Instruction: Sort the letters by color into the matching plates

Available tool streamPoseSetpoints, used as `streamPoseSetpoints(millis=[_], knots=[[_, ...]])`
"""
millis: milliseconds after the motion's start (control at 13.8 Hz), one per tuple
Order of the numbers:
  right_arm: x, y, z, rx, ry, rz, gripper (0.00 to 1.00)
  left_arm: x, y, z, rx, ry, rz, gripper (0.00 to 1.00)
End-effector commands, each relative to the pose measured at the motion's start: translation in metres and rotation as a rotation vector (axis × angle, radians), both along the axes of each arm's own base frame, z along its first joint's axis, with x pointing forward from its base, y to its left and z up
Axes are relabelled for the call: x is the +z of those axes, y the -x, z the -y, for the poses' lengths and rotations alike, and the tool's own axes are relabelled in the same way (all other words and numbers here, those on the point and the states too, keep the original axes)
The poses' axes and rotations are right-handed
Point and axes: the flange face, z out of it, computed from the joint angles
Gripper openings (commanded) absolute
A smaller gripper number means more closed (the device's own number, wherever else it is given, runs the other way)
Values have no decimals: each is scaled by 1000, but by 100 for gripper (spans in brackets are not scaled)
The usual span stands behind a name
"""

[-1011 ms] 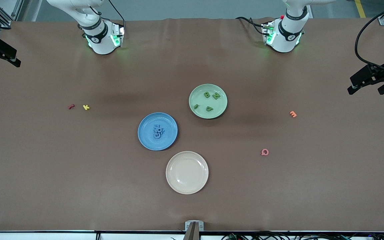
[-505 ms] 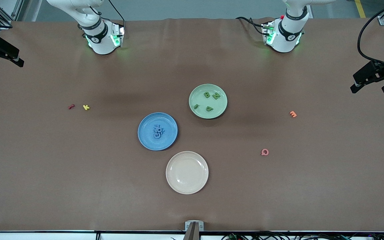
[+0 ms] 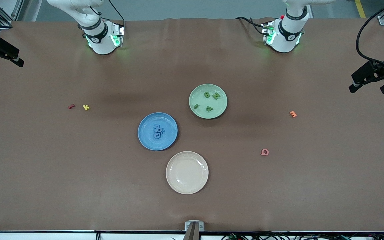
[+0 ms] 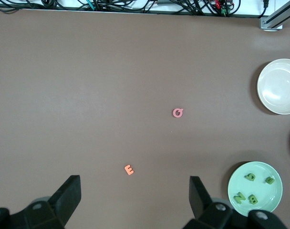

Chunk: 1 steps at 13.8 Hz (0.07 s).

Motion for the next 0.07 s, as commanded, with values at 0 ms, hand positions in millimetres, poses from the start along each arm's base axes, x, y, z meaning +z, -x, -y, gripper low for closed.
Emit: streamPoseSetpoints(millis=[0], knots=[[4, 1, -3, -36, 24, 8, 100, 5, 0, 2, -4, -7, -3, 100]])
